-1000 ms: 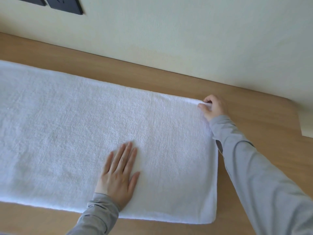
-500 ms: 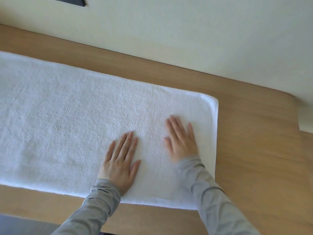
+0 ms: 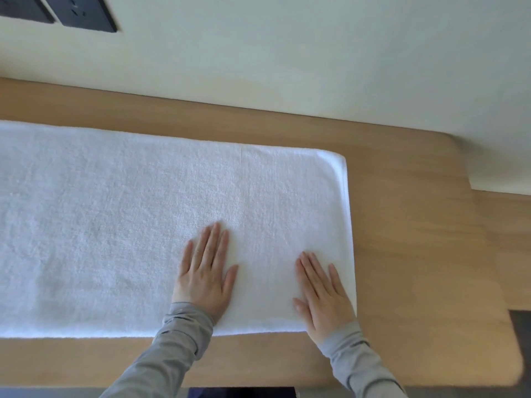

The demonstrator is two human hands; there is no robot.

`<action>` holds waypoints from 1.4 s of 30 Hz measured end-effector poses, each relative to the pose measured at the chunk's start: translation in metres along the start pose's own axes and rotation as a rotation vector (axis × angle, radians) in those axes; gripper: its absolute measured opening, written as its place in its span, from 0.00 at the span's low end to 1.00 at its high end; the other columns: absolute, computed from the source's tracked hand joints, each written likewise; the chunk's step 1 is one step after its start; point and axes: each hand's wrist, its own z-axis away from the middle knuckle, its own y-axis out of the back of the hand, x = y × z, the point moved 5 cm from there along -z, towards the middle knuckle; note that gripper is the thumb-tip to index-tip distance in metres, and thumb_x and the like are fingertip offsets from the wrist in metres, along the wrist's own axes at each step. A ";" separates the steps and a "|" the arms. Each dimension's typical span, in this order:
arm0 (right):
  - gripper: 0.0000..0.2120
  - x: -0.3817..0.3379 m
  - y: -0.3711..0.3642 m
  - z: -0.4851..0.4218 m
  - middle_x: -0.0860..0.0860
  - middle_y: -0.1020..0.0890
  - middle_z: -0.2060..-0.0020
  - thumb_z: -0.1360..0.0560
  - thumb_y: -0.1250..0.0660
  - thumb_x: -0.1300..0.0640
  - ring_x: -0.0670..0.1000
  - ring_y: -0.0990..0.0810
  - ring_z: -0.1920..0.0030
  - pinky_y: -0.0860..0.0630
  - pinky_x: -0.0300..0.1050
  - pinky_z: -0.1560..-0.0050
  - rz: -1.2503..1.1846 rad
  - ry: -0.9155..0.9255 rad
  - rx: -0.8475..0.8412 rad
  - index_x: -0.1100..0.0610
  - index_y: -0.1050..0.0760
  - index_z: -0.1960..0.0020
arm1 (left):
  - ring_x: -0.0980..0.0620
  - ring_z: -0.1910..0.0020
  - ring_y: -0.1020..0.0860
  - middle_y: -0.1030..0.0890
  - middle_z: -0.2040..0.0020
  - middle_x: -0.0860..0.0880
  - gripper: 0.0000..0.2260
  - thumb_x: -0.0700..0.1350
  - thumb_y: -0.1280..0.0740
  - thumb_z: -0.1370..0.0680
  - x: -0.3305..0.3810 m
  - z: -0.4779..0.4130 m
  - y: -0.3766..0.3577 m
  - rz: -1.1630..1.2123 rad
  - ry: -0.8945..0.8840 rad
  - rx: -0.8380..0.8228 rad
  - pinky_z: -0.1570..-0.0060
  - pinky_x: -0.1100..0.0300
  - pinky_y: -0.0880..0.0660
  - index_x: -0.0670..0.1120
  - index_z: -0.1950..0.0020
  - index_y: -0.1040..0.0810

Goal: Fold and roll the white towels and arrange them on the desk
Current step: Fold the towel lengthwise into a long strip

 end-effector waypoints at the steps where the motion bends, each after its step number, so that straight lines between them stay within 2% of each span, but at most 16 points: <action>1: 0.27 0.004 0.002 0.000 0.54 0.37 0.27 0.20 0.57 0.47 0.51 0.44 0.26 0.42 0.55 0.31 0.013 0.000 -0.018 0.61 0.40 0.27 | 0.48 0.24 0.44 0.43 0.23 0.47 0.28 0.55 0.52 0.21 0.000 0.000 0.000 0.000 0.000 -0.002 0.27 0.47 0.47 0.44 0.24 0.44; 3: 0.27 0.012 0.002 0.002 0.54 0.38 0.27 0.20 0.55 0.47 0.51 0.45 0.26 0.43 0.54 0.31 0.014 -0.019 -0.057 0.61 0.40 0.27 | 0.48 0.25 0.43 0.42 0.24 0.46 0.28 0.56 0.54 0.21 0.000 0.000 0.001 -0.001 0.001 -0.018 0.27 0.47 0.47 0.44 0.24 0.43; 7: 0.29 0.033 0.015 0.003 0.54 0.37 0.28 0.19 0.63 0.47 0.50 0.48 0.26 0.48 0.53 0.29 -0.041 -0.019 -0.012 0.63 0.39 0.28 | 0.46 0.25 0.42 0.41 0.24 0.46 0.29 0.57 0.58 0.20 0.003 0.000 0.005 -0.010 0.015 -0.039 0.28 0.47 0.46 0.43 0.25 0.41; 9: 0.28 0.040 0.031 -0.010 0.56 0.31 0.31 0.18 0.61 0.49 0.48 0.38 0.30 0.45 0.55 0.30 -0.132 0.014 0.080 0.64 0.32 0.32 | 0.46 0.26 0.41 0.41 0.24 0.46 0.28 0.57 0.58 0.20 0.003 0.000 0.005 -0.015 0.019 -0.047 0.29 0.47 0.46 0.43 0.25 0.41; 11: 0.24 0.046 0.045 -0.035 0.59 0.26 0.35 0.19 0.54 0.52 0.54 0.29 0.35 0.37 0.56 0.31 -0.243 0.047 0.181 0.65 0.28 0.35 | 0.46 0.26 0.41 0.40 0.24 0.46 0.28 0.57 0.59 0.20 0.003 0.000 0.004 -0.021 0.027 -0.052 0.28 0.48 0.47 0.43 0.25 0.41; 14: 0.21 0.063 0.058 -0.093 0.62 0.23 0.40 0.23 0.46 0.56 0.61 0.24 0.40 0.28 0.59 0.38 -0.332 0.103 0.210 0.67 0.28 0.37 | 0.46 0.25 0.44 0.43 0.24 0.47 0.29 0.58 0.60 0.20 0.009 0.002 0.006 0.036 0.100 -0.004 0.27 0.50 0.51 0.45 0.25 0.42; 16: 0.20 0.081 0.059 -0.132 0.63 0.25 0.38 0.23 0.41 0.60 0.63 0.27 0.37 0.31 0.60 0.35 -0.400 0.086 0.149 0.67 0.30 0.34 | 0.46 0.24 0.46 0.45 0.24 0.48 0.25 0.55 0.52 0.19 0.018 0.009 0.010 0.198 0.250 0.079 0.26 0.50 0.51 0.45 0.25 0.40; 19: 0.22 0.110 0.059 -0.179 0.61 0.30 0.33 0.23 0.38 0.63 0.61 0.33 0.32 0.40 0.52 0.30 -0.437 0.047 0.043 0.65 0.35 0.30 | 0.43 0.25 0.43 0.43 0.24 0.46 0.24 0.43 0.36 0.22 0.038 0.034 0.019 0.453 0.621 0.293 0.28 0.45 0.43 0.43 0.26 0.37; 22: 0.23 0.129 0.065 -0.211 0.59 0.33 0.31 0.22 0.39 0.60 0.59 0.35 0.31 0.41 0.47 0.32 -0.488 0.022 -0.034 0.61 0.37 0.29 | 0.42 0.27 0.42 0.42 0.24 0.44 0.32 0.45 0.31 0.25 0.066 0.076 0.021 0.645 1.176 0.479 0.32 0.42 0.41 0.45 0.25 0.41; 24: 0.24 0.137 0.067 -0.227 0.58 0.33 0.30 0.22 0.38 0.58 0.58 0.35 0.31 0.40 0.46 0.33 -0.529 -0.019 -0.101 0.60 0.39 0.28 | 0.41 0.29 0.40 0.39 0.27 0.41 0.36 0.45 0.28 0.28 0.091 0.100 0.013 0.856 1.479 0.518 0.33 0.44 0.40 0.44 0.25 0.43; 27: 0.25 0.149 0.068 -0.244 0.57 0.30 0.32 0.23 0.36 0.55 0.57 0.31 0.34 0.36 0.48 0.34 -0.623 -0.085 -0.215 0.59 0.37 0.29 | 0.41 0.36 0.30 0.29 0.35 0.39 0.39 0.43 0.26 0.30 0.136 0.106 -0.012 1.299 1.679 0.512 0.36 0.49 0.33 0.41 0.25 0.44; 30: 0.25 0.161 0.067 -0.255 0.58 0.28 0.35 0.25 0.33 0.53 0.58 0.28 0.36 0.32 0.51 0.35 -0.677 -0.113 -0.281 0.60 0.34 0.31 | 0.38 0.42 0.24 0.23 0.43 0.37 0.36 0.42 0.24 0.32 0.175 0.094 -0.036 1.557 1.725 0.423 0.39 0.41 0.29 0.40 0.29 0.38; 33: 0.28 0.167 0.065 -0.263 0.57 0.26 0.36 0.28 0.30 0.51 0.57 0.27 0.38 0.31 0.48 0.39 -0.635 -0.097 -0.343 0.59 0.33 0.32 | 0.40 0.49 0.21 0.21 0.47 0.37 0.31 0.40 0.22 0.35 0.196 0.083 -0.044 1.600 1.720 0.465 0.44 0.45 0.25 0.36 0.36 0.31; 36: 0.30 0.165 0.065 -0.269 0.58 0.26 0.37 0.30 0.27 0.51 0.57 0.26 0.40 0.31 0.44 0.46 -0.609 -0.083 -0.407 0.60 0.32 0.33 | 0.42 0.52 0.22 0.22 0.48 0.40 0.30 0.40 0.21 0.35 0.211 0.076 -0.051 1.618 1.761 0.518 0.46 0.50 0.26 0.37 0.39 0.32; 39: 0.30 0.164 0.066 -0.272 0.59 0.26 0.37 0.29 0.28 0.53 0.59 0.26 0.39 0.33 0.43 0.46 -0.572 -0.066 -0.430 0.63 0.33 0.32 | 0.42 0.53 0.23 0.23 0.52 0.42 0.28 0.41 0.21 0.35 0.225 0.074 -0.052 1.591 1.803 0.550 0.45 0.42 0.25 0.42 0.43 0.34; 42: 0.29 0.162 0.069 -0.271 0.60 0.27 0.36 0.27 0.30 0.53 0.59 0.27 0.38 0.33 0.44 0.45 -0.555 -0.018 -0.418 0.63 0.35 0.32 | 0.45 0.60 0.23 0.25 0.57 0.44 0.29 0.41 0.21 0.35 0.226 0.076 -0.041 1.511 1.764 0.631 0.49 0.41 0.24 0.46 0.42 0.36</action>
